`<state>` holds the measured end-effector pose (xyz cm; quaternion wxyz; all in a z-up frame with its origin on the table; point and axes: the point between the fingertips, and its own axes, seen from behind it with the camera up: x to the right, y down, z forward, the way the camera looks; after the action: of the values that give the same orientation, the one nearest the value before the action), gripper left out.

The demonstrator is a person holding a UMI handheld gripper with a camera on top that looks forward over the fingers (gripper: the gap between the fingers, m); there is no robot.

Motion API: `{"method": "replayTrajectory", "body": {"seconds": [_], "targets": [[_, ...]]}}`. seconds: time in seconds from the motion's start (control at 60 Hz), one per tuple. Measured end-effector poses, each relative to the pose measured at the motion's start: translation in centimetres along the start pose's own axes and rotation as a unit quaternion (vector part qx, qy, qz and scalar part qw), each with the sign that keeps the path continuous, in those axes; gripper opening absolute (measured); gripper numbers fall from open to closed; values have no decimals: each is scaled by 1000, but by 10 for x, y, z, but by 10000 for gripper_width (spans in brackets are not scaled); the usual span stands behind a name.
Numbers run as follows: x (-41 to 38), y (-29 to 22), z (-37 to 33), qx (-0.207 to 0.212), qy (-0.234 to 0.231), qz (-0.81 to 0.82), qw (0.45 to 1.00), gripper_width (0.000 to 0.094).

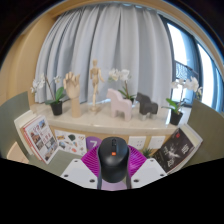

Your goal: Arrange mouse

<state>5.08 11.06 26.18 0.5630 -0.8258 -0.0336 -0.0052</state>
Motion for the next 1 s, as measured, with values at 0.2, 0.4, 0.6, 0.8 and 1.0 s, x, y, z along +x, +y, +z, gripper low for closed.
{"method": "replayTrajectory", "body": {"seconds": [0.2, 0.4, 0.6, 0.8, 1.0], "targets": [[-30, 156, 60, -130, -20, 9, 991, 328], [-38, 254, 69, -211, -23, 10, 977, 328], [-38, 267, 67, -209, -19, 13, 978, 438], [-25, 259, 59, -227, 13, 18, 974, 783], [-44, 188, 17, -179, 23, 25, 983, 774]]}}
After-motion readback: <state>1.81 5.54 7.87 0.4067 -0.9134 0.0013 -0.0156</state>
